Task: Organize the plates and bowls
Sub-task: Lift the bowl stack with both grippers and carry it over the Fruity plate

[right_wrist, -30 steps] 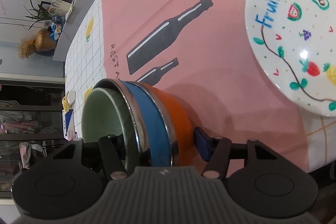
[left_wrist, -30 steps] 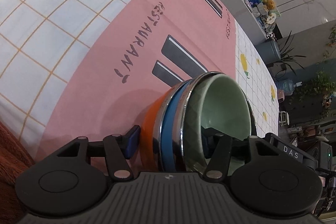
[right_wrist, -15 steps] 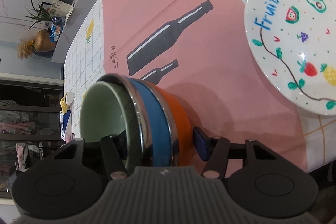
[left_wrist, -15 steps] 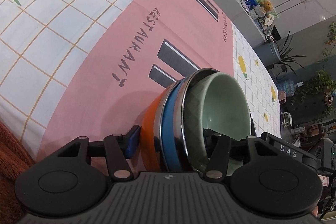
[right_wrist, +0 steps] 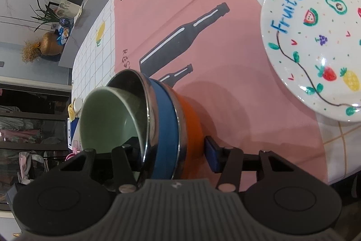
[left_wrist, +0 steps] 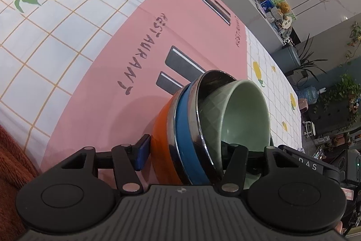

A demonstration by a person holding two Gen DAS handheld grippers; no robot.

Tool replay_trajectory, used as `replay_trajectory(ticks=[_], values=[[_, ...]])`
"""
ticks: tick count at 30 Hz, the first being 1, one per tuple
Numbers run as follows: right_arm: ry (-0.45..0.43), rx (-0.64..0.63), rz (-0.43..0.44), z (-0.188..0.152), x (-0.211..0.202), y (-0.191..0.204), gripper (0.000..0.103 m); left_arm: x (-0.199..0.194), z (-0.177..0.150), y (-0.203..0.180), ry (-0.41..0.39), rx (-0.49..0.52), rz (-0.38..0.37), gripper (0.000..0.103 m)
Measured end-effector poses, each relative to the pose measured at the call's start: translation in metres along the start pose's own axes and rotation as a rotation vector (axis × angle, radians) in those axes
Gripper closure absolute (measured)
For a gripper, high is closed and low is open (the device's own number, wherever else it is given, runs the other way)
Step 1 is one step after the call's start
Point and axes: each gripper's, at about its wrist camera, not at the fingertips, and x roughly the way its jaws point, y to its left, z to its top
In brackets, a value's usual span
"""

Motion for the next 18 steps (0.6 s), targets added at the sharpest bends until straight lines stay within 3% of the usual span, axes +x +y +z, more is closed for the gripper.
replay_trajectory(ticks=[8,18], values=[[-0.048,-0.018,0.036,0.001,-0.022,0.002,0.053,-0.009,-0.003,-0.021,-0.038,0.039,-0.018,0.040],[-0.112,-0.038,0.054,0.010,-0.069,-0.006,0.053,-0.008,-0.009,-0.065,-0.032,0.099,-0.065,0.041]])
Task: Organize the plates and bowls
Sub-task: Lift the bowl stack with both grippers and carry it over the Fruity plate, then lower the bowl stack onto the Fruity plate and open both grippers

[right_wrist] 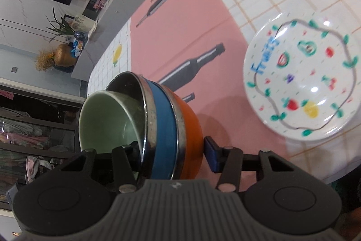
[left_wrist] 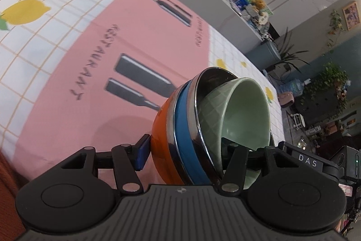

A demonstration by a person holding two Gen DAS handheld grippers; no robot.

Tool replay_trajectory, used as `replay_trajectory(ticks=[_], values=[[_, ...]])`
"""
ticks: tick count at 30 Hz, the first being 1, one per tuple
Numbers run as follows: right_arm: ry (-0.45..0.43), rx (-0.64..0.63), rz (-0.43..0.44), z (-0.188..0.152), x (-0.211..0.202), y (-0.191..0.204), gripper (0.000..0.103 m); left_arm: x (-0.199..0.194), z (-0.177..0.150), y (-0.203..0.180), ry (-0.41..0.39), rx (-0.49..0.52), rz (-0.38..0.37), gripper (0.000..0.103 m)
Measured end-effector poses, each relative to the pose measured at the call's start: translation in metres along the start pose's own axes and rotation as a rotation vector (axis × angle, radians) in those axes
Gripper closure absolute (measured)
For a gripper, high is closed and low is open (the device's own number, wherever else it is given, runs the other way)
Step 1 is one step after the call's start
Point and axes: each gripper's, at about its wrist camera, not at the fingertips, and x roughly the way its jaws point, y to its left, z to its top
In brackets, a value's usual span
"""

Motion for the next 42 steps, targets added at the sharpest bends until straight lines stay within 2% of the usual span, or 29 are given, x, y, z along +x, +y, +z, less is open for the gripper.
replay_trajectory(ticks=[11,18,25,30,33,42], values=[[-0.082,-0.017,-0.015,0.032,-0.067,-0.022,0.053,0.031,0.002,-0.066,0.047,0.077,-0.075,0.041],[-0.094,-0.018,-0.049,0.054,-0.096,-0.045,0.053,0.066,-0.001,-0.100,0.098,0.089,-0.104,0.041],[-0.063,0.038,-0.075,0.062,-0.087,-0.077,0.053,0.100,-0.007,-0.100,0.158,0.062,-0.075,0.041],[-0.037,0.089,-0.060,0.061,-0.071,-0.100,0.053,0.112,-0.014,-0.092,0.179,0.050,-0.036,0.042],[-0.050,0.063,-0.082,0.059,-0.069,-0.099,0.053,0.117,-0.015,-0.085,0.192,0.021,-0.064,0.041],[-0.050,0.052,-0.112,0.061,-0.063,-0.098,0.053,0.124,-0.016,-0.082,0.214,-0.007,-0.063,0.042]])
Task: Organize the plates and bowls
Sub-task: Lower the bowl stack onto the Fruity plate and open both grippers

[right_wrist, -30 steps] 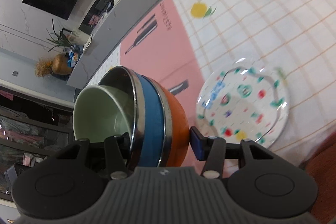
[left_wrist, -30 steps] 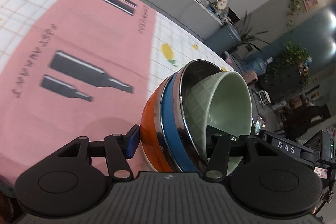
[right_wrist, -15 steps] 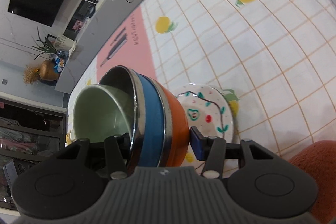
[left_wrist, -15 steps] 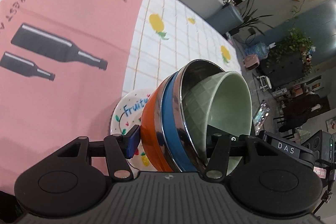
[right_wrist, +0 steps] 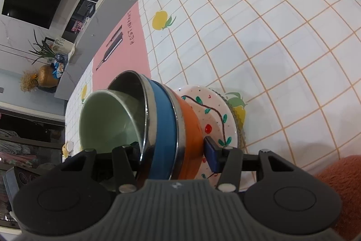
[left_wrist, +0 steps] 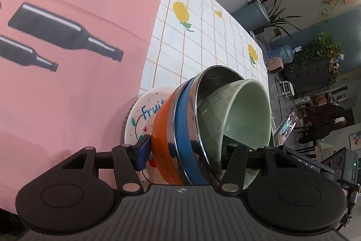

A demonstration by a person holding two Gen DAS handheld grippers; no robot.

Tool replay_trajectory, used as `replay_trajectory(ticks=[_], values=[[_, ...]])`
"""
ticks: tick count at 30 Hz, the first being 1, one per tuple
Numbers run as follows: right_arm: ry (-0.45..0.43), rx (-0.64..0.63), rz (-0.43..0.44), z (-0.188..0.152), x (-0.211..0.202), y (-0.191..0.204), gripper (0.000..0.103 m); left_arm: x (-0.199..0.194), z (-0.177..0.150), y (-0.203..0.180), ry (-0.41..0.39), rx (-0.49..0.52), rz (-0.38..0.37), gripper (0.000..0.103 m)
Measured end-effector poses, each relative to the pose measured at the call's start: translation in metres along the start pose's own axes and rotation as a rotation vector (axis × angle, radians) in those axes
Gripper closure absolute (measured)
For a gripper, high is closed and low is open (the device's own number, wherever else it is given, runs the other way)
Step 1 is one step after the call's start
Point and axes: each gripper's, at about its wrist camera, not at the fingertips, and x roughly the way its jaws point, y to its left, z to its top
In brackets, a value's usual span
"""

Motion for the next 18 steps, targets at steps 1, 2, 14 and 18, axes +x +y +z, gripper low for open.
replay_trajectory(ticks=[1,2,14,18], values=[[0.000,-0.006,-0.012,-0.0004,0.0011,0.0008,0.052,0.0019,0.0003,0.0016,0.003,-0.003,-0.002,0.043],[0.000,-0.011,-0.023,-0.0010,0.0022,0.0020,0.052,0.0025,-0.0001,0.0023,0.003,-0.002,-0.003,0.044],[-0.001,-0.022,-0.034,-0.0037,0.0035,0.0019,0.042,0.0017,-0.0059,-0.0004,0.002,0.030,0.030,0.045],[-0.007,-0.014,-0.009,-0.0040,0.0021,0.0003,0.037,0.0009,-0.0082,-0.0026,-0.012,0.038,0.040,0.043]])
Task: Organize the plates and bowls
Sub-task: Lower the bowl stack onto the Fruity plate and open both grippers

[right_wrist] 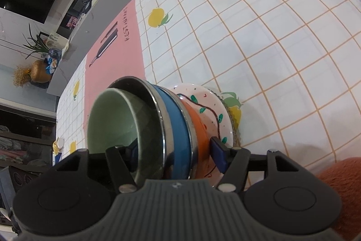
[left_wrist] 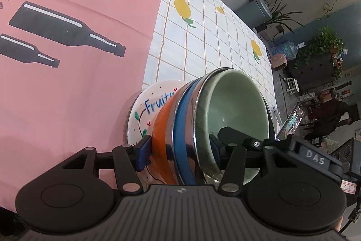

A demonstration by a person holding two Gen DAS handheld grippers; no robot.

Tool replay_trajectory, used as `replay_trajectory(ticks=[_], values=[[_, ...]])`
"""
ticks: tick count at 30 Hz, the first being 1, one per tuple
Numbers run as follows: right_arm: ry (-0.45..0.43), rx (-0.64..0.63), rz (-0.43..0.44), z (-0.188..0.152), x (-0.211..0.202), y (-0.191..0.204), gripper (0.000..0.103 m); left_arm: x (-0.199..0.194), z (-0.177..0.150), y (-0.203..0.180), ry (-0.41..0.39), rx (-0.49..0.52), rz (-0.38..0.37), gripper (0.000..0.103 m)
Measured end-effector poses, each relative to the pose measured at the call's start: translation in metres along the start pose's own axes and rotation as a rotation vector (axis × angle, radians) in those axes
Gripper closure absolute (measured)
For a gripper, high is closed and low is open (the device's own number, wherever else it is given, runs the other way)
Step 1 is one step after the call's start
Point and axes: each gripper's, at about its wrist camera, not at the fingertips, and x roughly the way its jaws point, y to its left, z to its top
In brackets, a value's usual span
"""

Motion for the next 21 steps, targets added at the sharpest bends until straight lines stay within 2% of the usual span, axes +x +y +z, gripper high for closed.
replay_trajectory(ticks=[7,8,9,10,13,15,21], values=[[-0.018,0.008,0.041,-0.001,-0.006,-0.002,0.031,-0.016,-0.002,-0.009,-0.061,0.042,0.022,0.039],[-0.021,0.008,0.044,-0.001,-0.008,-0.003,0.031,-0.019,-0.002,-0.009,-0.071,0.048,0.019,0.040],[-0.028,0.006,0.047,-0.002,-0.010,-0.003,0.031,-0.023,-0.002,-0.009,-0.082,0.048,0.019,0.045],[-0.038,0.002,0.049,-0.003,-0.013,-0.004,0.032,-0.026,-0.003,-0.009,-0.090,0.047,0.025,0.050],[-0.063,-0.013,0.048,-0.006,-0.021,-0.004,0.041,-0.031,-0.005,-0.007,-0.099,0.050,0.025,0.055],[-0.074,-0.020,0.034,-0.008,-0.024,-0.005,0.046,-0.031,-0.005,-0.007,-0.103,0.048,0.019,0.055],[-0.100,-0.031,0.026,-0.008,-0.026,-0.006,0.049,-0.029,-0.003,-0.013,-0.122,0.062,0.031,0.056]])
